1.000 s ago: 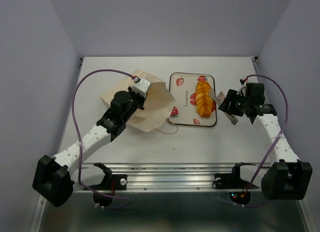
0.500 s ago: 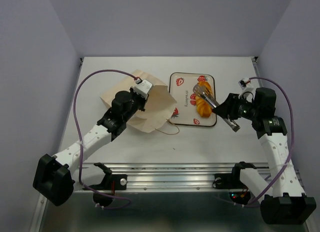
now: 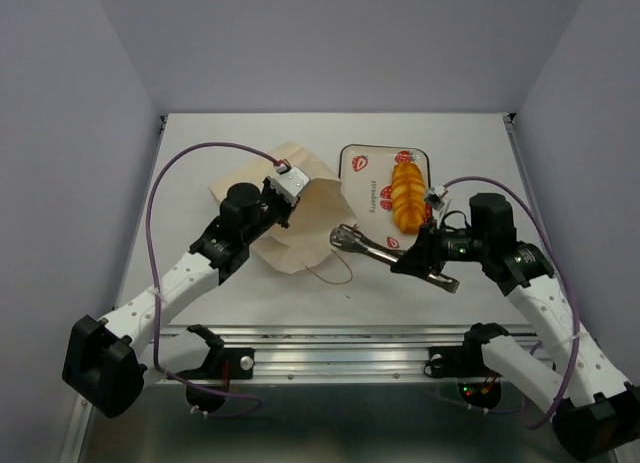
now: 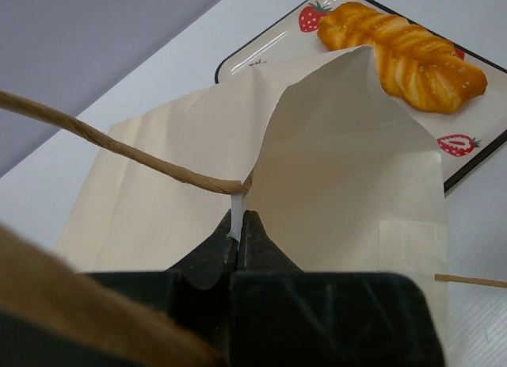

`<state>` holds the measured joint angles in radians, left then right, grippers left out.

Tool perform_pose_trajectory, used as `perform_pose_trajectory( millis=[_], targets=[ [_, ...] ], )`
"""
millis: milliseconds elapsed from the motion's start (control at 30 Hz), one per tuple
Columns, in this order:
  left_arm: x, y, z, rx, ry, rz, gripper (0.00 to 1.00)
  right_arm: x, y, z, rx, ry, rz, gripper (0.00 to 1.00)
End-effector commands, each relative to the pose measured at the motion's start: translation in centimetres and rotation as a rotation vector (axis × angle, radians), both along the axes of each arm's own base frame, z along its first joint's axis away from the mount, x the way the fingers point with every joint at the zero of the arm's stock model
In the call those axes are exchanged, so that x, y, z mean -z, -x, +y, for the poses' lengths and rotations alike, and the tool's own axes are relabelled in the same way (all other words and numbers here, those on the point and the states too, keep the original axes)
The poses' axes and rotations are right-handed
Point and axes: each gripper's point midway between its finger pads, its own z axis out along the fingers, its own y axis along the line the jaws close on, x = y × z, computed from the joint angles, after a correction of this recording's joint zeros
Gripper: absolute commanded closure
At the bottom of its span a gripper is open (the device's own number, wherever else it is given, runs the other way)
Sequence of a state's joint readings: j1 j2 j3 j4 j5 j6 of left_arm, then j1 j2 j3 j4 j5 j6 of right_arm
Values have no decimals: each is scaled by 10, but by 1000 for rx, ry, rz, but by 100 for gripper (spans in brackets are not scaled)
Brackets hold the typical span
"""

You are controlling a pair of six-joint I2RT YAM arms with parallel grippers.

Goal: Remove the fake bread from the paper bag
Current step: Take out the fake bread from the paper bag.

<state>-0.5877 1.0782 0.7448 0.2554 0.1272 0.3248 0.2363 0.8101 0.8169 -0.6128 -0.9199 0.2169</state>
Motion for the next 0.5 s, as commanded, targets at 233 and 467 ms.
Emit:
perform_pose_trajectory(
  millis=[233, 467],
  targets=[
    [-16, 7, -5, 44, 19, -44, 100, 0, -1, 49, -70, 18, -60, 51],
    [-16, 6, -4, 41, 25, -42, 100, 16, -38, 90, 55, 173, -87, 48]
  ],
)
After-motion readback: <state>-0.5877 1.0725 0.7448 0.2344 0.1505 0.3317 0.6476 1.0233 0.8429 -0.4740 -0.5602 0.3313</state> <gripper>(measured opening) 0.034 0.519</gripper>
